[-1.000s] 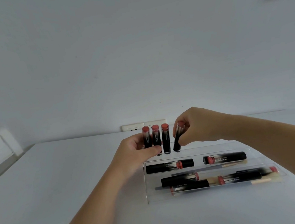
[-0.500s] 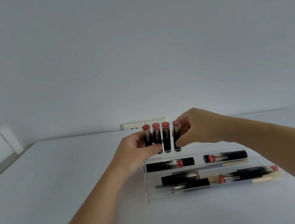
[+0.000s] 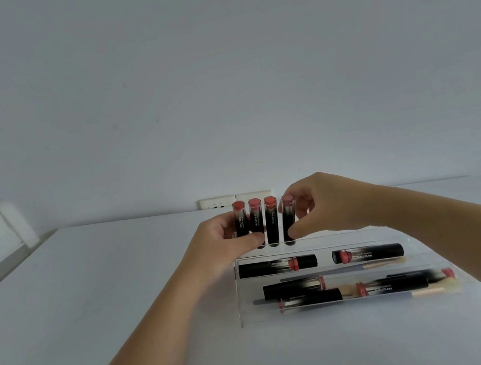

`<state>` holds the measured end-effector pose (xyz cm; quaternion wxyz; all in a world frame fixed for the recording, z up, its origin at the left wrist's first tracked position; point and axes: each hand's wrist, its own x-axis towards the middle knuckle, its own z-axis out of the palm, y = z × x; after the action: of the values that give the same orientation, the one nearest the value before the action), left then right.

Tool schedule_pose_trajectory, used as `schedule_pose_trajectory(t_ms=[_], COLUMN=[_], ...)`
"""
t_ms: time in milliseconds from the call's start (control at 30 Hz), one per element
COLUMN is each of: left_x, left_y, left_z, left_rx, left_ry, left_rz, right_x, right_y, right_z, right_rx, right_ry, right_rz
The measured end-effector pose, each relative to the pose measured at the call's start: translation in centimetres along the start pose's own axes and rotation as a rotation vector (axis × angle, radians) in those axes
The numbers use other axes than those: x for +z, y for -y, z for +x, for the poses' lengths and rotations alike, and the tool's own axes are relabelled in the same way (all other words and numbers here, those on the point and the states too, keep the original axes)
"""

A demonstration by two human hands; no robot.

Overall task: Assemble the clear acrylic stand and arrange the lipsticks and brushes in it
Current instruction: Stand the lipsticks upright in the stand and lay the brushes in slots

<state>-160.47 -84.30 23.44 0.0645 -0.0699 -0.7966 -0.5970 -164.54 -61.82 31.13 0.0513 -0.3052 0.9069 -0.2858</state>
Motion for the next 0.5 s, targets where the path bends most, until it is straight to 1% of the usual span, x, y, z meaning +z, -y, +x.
schedule_pose_trajectory(t_ms=[100, 333, 500], left_x=[0.0, 0.0, 0.0], left_y=[0.0, -0.1, -0.1], left_z=[0.0, 0.0, -0.1], left_rx=[0.003, 0.000, 0.003], left_ry=[0.001, 0.002, 0.006], left_rz=[-0.004, -0.003, 0.002], right_x=[0.1, 1.0, 0.6], right_y=[0.1, 0.4, 0.6], right_z=[0.0, 0.1, 0.0], right_rx=[-0.022, -0.050, -0.048], right_ry=[0.016, -0.038, -0.003], right_rz=[0.007, -0.056, -0.046])
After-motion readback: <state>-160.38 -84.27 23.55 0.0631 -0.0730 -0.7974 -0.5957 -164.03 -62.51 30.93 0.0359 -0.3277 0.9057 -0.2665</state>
